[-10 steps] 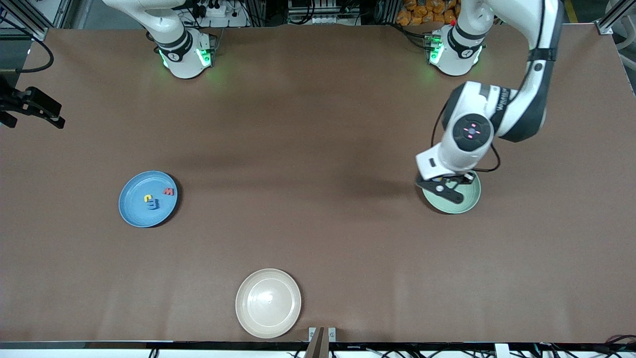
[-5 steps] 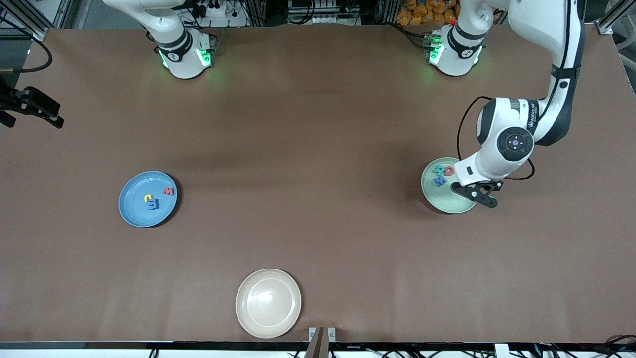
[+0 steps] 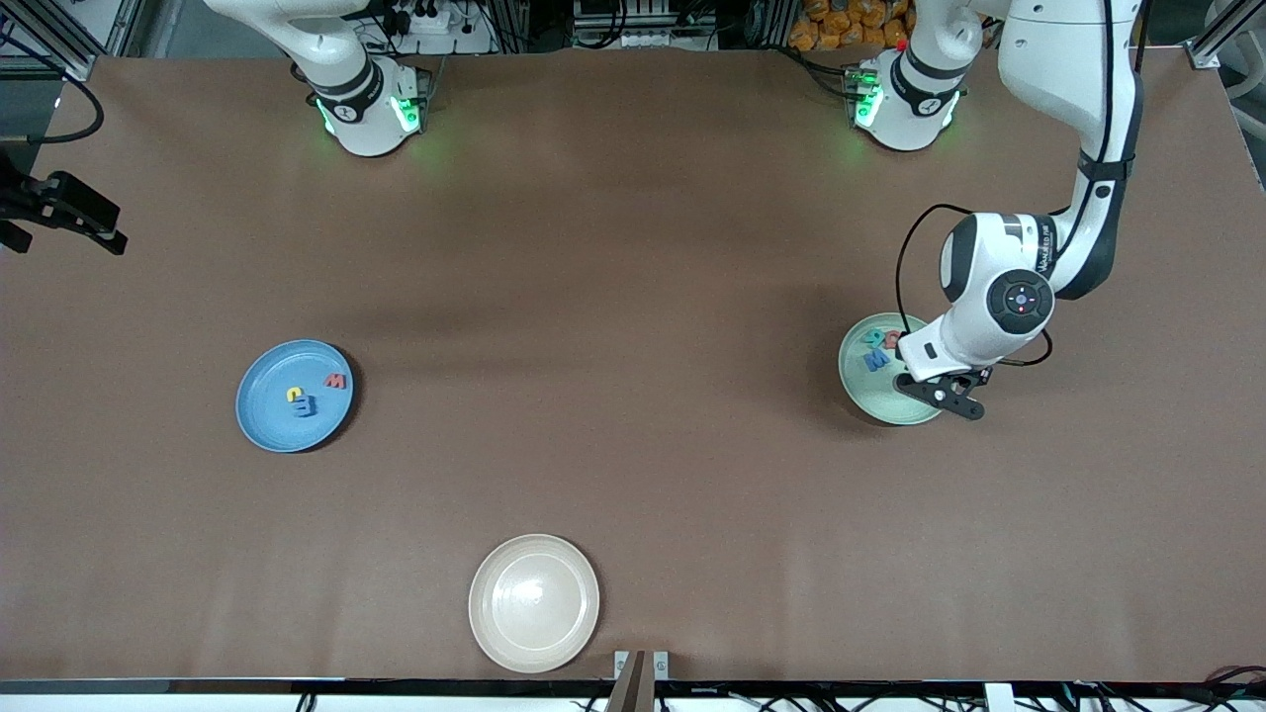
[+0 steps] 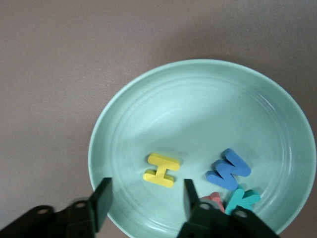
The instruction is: Sort upper and lower case letters into plates
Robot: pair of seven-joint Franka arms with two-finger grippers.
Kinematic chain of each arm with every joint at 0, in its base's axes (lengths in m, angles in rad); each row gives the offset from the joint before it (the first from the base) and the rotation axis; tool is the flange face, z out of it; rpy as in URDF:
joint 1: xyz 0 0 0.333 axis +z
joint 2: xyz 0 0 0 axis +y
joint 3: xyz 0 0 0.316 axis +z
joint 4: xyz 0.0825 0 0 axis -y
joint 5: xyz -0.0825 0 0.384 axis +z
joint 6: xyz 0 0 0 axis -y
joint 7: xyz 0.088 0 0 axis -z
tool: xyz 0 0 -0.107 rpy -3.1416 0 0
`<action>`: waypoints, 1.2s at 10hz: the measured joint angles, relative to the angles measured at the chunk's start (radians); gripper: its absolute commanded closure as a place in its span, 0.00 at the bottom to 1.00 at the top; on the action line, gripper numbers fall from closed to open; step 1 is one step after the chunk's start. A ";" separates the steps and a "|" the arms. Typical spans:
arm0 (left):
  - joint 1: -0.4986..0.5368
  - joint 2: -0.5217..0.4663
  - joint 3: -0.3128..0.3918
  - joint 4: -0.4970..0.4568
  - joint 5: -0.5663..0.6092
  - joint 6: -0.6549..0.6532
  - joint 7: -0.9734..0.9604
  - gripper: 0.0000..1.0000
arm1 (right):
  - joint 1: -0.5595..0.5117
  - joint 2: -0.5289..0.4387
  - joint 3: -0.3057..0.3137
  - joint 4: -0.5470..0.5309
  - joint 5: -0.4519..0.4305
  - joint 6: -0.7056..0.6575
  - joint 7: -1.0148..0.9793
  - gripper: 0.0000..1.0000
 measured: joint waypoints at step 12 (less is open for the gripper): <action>0.090 -0.079 0.008 0.662 -0.007 -0.762 -0.280 0.00 | 0.000 0.000 0.000 0.001 0.001 -0.008 0.000 0.00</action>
